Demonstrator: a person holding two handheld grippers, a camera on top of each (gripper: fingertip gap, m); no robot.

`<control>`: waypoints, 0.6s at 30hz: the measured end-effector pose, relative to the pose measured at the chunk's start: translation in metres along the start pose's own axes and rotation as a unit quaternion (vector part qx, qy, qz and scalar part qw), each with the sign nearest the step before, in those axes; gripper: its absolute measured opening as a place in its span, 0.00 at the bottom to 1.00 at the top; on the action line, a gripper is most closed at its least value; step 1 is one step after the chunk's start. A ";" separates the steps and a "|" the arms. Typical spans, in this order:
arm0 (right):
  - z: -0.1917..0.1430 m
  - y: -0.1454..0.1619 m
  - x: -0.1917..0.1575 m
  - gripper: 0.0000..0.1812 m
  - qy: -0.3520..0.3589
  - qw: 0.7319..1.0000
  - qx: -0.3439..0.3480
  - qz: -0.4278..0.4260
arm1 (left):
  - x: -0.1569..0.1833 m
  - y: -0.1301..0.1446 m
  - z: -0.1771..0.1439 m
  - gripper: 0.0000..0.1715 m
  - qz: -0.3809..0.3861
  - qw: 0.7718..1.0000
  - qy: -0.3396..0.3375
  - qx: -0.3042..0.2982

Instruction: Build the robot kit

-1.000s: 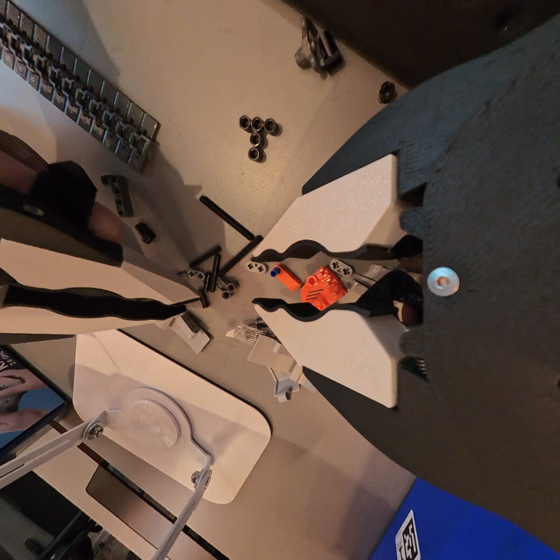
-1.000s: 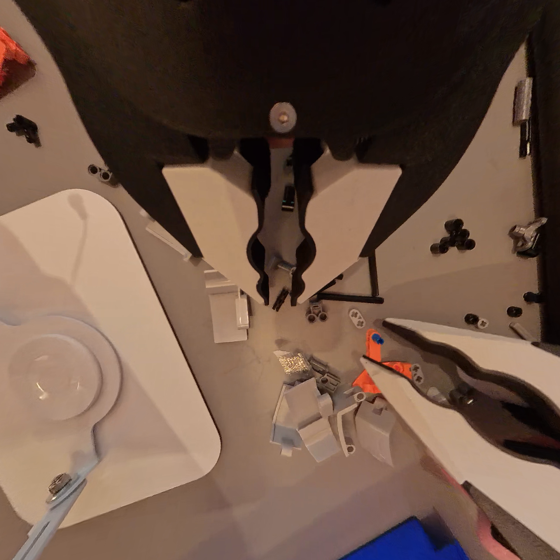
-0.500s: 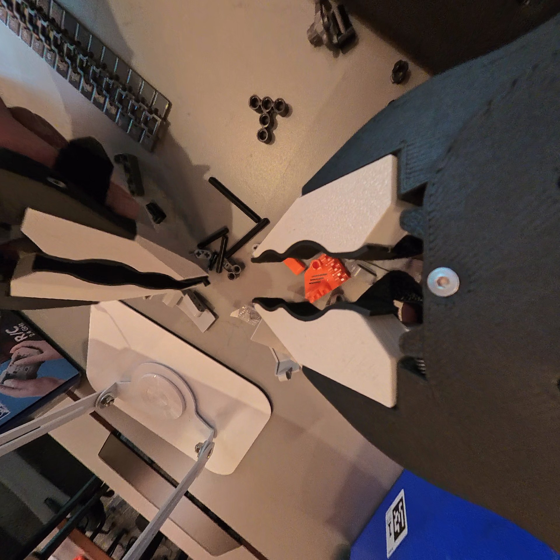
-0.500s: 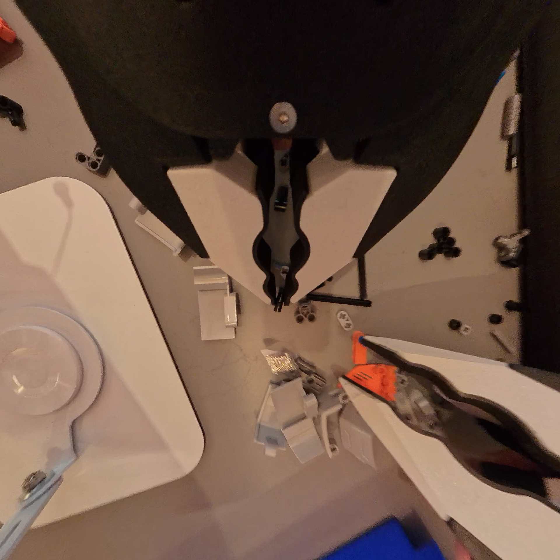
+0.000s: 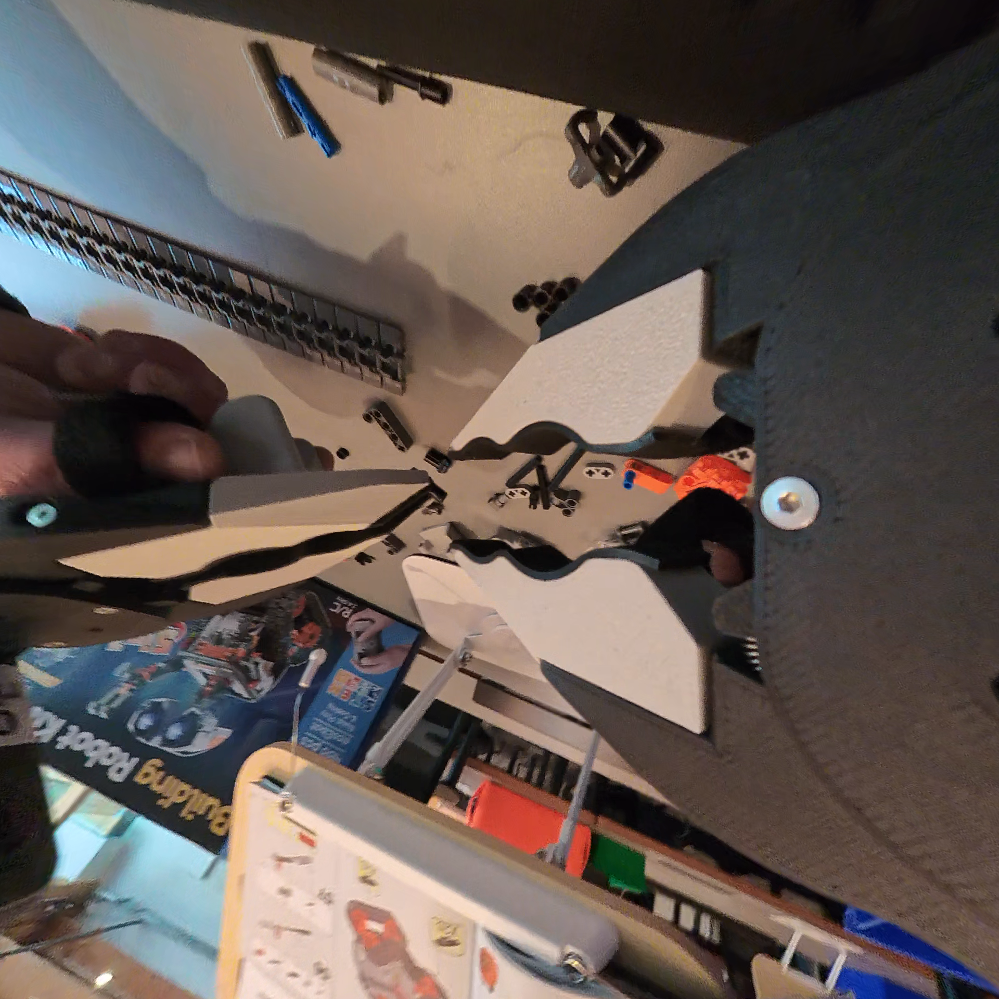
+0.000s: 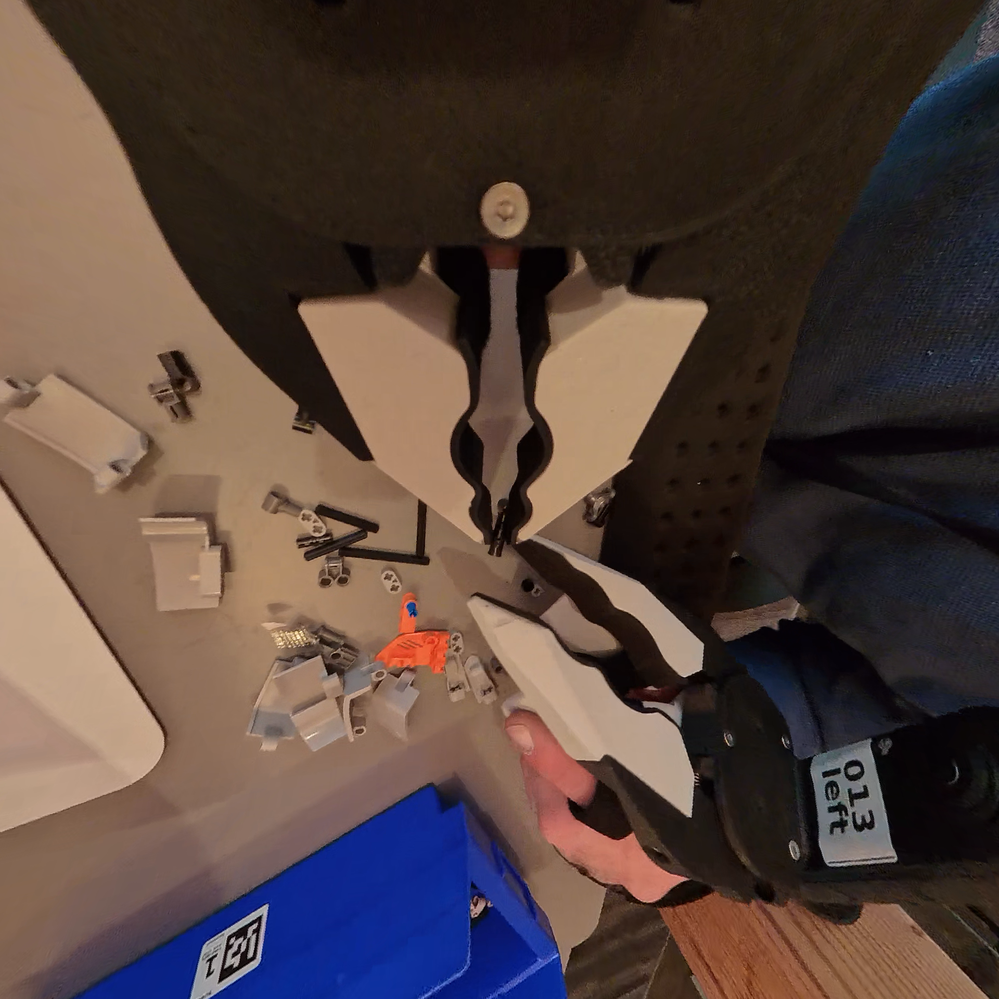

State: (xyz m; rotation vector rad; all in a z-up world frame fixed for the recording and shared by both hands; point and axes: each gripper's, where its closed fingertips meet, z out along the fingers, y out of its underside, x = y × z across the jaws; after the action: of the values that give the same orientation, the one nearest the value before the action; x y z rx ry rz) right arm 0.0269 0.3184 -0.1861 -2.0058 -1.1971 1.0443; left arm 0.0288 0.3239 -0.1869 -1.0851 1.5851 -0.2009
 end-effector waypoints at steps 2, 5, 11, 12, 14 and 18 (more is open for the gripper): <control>0.000 0.003 -0.006 0.01 -0.018 1.000 0.001 0.007 | 0.007 -0.005 0.001 0.16 0.027 1.000 0.004 0.004; 0.001 0.005 -0.012 0.01 -0.034 0.999 0.001 0.014 | 0.015 -0.009 0.004 0.12 0.064 0.998 0.004 0.004; 0.000 0.007 -0.016 0.01 -0.035 0.998 0.020 0.041 | 0.015 -0.012 0.003 0.03 0.109 0.994 -0.023 -0.001; 0.000 0.006 -0.017 0.01 -0.032 0.998 0.032 0.049 | 0.015 -0.012 0.002 0.03 0.111 0.994 -0.026 0.000; -0.001 0.004 -0.018 0.01 -0.019 0.996 0.057 0.068 | 0.013 -0.014 -0.001 0.03 0.112 0.993 -0.029 0.004; -0.002 0.001 -0.022 0.02 0.026 0.990 0.106 0.090 | 0.014 -0.017 -0.004 0.02 0.098 0.995 -0.023 0.016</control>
State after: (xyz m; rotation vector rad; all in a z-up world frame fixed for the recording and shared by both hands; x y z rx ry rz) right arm 0.0228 0.2983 -0.1784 -1.9869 -0.8506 1.1464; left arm 0.0356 0.3030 -0.1840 -0.8960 1.6298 -0.0681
